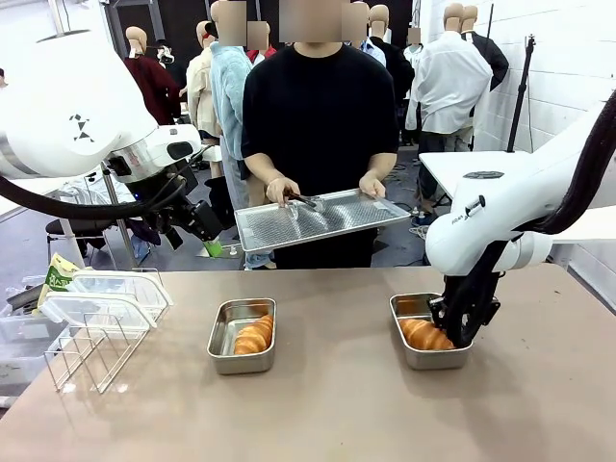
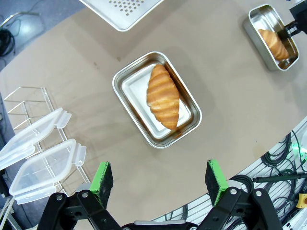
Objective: Place the bread in airtight containers.
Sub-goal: Once an object is inside an Airtight Container , place the container in the center of the table.
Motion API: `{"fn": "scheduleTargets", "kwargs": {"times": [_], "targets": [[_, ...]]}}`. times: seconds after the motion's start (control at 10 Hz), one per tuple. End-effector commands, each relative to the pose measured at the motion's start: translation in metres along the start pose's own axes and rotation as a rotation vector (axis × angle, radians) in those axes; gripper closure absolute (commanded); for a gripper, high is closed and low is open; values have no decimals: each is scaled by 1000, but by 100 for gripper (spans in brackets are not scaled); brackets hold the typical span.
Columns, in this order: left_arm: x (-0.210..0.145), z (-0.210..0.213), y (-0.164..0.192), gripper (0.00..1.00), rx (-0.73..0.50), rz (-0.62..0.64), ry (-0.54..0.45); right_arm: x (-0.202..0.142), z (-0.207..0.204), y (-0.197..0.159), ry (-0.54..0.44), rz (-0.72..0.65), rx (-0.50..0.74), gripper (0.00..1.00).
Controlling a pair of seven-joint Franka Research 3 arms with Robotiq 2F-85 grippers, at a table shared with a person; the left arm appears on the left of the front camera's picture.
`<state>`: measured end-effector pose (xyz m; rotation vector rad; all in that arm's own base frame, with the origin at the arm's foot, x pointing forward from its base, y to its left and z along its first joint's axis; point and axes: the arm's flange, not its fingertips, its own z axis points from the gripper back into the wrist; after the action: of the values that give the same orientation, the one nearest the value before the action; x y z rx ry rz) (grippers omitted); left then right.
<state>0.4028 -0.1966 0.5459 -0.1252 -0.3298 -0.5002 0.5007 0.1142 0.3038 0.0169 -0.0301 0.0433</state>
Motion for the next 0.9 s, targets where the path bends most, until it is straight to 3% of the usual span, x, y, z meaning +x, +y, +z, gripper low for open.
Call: {"fn": "scheduleTargets", "kwargs": {"times": [0.0,0.8], "targets": [[-1,2,1,0,7,-4,0,0,4,-5,-10,6,-15,0],[-1,2,1,0,7,-4,0,-1,18,-10,-30,-3,-23,0]]}}
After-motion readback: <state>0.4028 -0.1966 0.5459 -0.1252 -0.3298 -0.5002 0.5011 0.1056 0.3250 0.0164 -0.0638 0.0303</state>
